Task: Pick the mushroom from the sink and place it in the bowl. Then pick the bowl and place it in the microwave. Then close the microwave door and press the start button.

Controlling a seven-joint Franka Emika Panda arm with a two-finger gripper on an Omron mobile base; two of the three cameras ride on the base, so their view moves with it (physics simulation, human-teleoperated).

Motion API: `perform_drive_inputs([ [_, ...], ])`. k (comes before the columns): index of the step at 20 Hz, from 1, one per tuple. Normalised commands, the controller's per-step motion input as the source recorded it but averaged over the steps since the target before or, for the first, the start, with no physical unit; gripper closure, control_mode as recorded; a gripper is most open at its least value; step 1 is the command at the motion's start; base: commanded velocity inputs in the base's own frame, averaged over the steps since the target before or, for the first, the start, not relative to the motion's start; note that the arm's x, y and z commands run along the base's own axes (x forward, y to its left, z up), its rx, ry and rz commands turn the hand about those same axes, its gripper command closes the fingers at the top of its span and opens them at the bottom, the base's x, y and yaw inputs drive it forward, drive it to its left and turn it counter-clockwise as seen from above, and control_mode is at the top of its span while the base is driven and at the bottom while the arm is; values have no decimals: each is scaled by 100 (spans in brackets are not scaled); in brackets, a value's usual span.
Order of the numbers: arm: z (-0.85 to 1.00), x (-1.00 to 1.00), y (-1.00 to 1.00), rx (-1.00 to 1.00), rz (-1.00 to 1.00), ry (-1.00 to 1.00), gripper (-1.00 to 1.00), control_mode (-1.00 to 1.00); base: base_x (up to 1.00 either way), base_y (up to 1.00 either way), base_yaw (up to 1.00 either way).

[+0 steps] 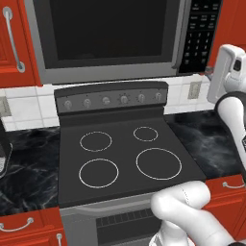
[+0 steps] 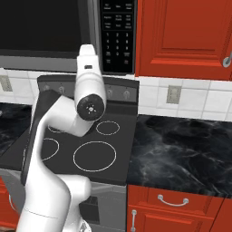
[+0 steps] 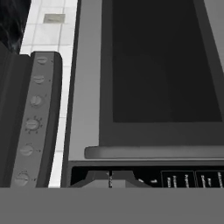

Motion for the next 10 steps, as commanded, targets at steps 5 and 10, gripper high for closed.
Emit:
perform_drive_inputs([
  [5,0,29,0,0,0,0,100,-100,0,0,0],
  [10,0,22,0,1,0,0,100,-100,0,0,0],
])
